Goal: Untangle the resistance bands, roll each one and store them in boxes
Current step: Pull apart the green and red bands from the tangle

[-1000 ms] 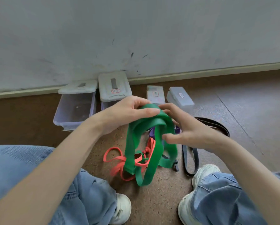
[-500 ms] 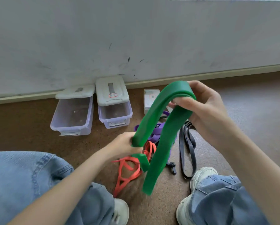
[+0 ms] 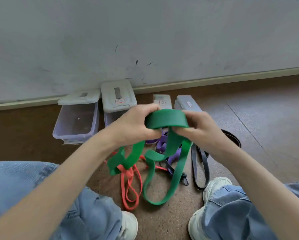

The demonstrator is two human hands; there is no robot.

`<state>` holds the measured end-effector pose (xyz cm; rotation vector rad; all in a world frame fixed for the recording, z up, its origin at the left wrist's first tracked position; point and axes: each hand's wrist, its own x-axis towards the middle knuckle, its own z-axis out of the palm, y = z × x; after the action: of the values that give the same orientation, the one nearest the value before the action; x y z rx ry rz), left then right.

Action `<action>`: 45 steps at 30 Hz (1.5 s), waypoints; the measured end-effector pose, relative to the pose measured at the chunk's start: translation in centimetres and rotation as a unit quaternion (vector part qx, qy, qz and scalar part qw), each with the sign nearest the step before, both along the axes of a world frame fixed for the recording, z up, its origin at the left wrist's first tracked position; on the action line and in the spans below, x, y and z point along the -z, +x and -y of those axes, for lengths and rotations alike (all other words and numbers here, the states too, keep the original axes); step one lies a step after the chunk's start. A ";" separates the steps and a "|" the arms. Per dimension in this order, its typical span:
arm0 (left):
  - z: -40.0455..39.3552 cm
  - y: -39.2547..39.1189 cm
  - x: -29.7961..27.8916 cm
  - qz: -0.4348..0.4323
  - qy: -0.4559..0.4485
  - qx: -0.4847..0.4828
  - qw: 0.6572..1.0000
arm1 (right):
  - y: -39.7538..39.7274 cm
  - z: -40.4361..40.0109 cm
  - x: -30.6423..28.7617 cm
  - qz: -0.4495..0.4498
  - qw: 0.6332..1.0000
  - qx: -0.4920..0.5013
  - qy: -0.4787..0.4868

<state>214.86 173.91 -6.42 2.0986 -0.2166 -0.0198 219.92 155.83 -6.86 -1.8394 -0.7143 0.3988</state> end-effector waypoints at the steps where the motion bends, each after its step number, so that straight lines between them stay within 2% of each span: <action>1: -0.1 -0.1 1.3 -0.014 0.012 -0.022 1.000 | 0.1 0.1 -0.1 0.004 1.000 0.019 0.014; 3: 0.1 -0.6 4.8 -0.073 0.031 -0.035 0.996 | 0.0 0.2 -0.4 -0.009 0.998 0.031 0.048; 6: -0.1 -1.5 9.4 -0.152 0.135 0.000 0.979 | 0.3 0.5 -0.8 -0.062 0.987 0.085 0.125; 8: -0.9 -1.0 9.4 -0.171 0.148 -0.026 0.974 | 1.3 1.3 -0.7 -0.052 0.981 0.149 0.108; 10: -2.1 0.1 7.0 -0.151 0.077 -0.076 0.983 | 2.3 2.4 -0.1 0.006 0.986 0.151 -0.066; 12: -3.1 0.9 3.1 -0.081 -0.038 -0.096 0.991 | 2.3 2.8 1.1 -0.010 0.958 0.076 -0.274; 13: -3.2 0.9 1.3 -0.049 -0.065 -0.076 0.994 | 2.0 2.8 1.8 -0.020 0.944 0.050 -0.324; 14: -2.9 0.8 -0.1 -0.033 -0.044 -0.043 0.998 | 1.5 2.5 2.0 -0.019 0.947 0.042 -0.318; 17: -0.8 0.2 -1.3 -0.049 0.077 0.053 0.994 | 0.4 1.2 1.1 0.032 0.987 0.001 -0.156; 20: 0.2 0.1 -0.6 -0.056 0.039 0.054 0.996 | -0.1 0.7 0.9 0.021 0.985 -0.082 -0.150; 22: -0.2 0.1 -0.1 -0.072 -0.018 0.062 0.995 | -0.7 0.2 1.1 0.001 0.993 -0.055 -0.104; 24: -1.1 0.1 1.0 -0.102 -0.061 0.062 0.991 | -0.9 0.0 0.8 -0.026 0.999 -0.014 -0.017; 27: -1.4 -0.3 4.1 -0.199 -0.004 0.098 0.975 | -0.5 0.5 -0.1 -0.139 0.980 -0.041 0.137; 29: -0.9 -0.4 6.3 -0.206 0.030 0.107 0.972 | -0.1 1.0 -0.8 -0.200 0.957 -0.054 0.205; 32: -1.2 -0.1 7.1 -0.187 0.074 0.080 0.976 | 0.6 1.6 -0.9 -0.192 0.958 0.007 0.213; 35: -2.4 -0.1 7.1 -0.223 0.124 0.102 0.962 | 0.9 2.0 0.0 -0.209 0.947 0.105 0.221; 38: -2.7 -0.4 8.2 -0.235 0.283 0.130 0.921 | 1.2 2.0 0.7 -0.203 0.939 0.161 0.228; 40: -2.8 -0.4 7.8 -0.189 0.337 0.076 0.919 | 1.6 2.3 0.8 -0.157 0.956 0.177 0.175; 42: -3.1 0.1 5.9 -0.161 0.265 0.026 0.950 | 1.9 2.6 1.2 -0.075 0.982 0.162 0.061; 45: -3.4 0.7 1.8 -0.104 0.080 -0.016 0.991 | 1.5 2.4 1.6 0.006 0.997 0.052 -0.056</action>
<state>215.56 177.32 -8.26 2.2400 -0.0564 -0.2435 221.43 153.39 -8.46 -1.9776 -0.6119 0.3669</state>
